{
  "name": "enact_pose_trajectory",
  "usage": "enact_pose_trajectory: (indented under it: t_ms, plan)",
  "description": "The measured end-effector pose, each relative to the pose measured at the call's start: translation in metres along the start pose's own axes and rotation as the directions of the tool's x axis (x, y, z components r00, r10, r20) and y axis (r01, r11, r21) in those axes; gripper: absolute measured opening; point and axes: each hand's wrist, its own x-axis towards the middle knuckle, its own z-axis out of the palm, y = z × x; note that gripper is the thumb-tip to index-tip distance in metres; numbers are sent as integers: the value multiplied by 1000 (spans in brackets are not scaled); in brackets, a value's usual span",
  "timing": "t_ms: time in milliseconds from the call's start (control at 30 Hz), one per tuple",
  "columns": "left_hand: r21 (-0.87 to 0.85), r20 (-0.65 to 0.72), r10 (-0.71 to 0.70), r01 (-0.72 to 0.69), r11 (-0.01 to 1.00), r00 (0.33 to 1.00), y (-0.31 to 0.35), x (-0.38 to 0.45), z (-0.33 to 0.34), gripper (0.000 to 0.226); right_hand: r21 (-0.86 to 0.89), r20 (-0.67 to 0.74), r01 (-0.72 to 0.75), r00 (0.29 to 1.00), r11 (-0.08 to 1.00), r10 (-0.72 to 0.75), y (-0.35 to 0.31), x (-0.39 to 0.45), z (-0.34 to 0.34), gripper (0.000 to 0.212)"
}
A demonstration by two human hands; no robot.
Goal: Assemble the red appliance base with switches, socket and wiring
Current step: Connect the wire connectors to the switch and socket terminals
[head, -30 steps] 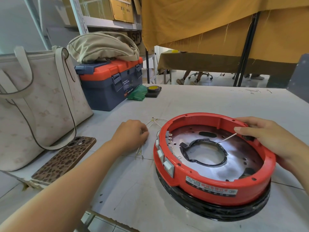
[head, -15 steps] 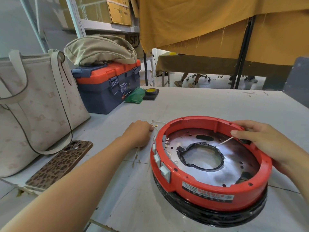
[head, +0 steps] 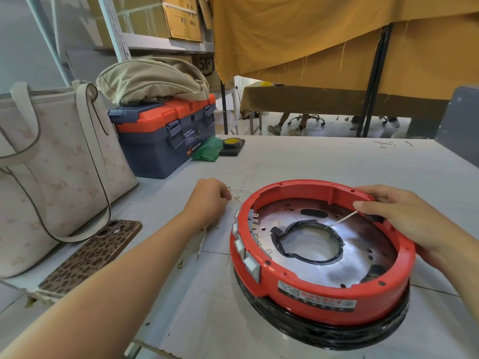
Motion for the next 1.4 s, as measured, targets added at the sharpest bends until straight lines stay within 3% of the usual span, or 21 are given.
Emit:
enact_pose_trajectory:
  t_ms: [267,700,967,1200,1400]
  plan:
    - [-135,-5,-112,111,985,994,0,3,-10,15,6,-3,0,1000,1000,1,0,1,0,21]
    - [-309,-21,-169,154,938,985,2,1,-8,8,-8,2,4,1000,1000,-4,2,2,0,20]
    - [-383,77,-165,182,906,983,3,1,-9,22,-2,-7,14,1000,1000,-14,1,1,0,20]
    - [-545,90,-168,190,817,982,-3,2,-10,22,-13,-11,12,1000,1000,-12,0,0,0,21]
    - [-728,50,-194,169,665,980,-2,1,-16,31,-10,-13,9,1000,1000,-9,0,0,0,20]
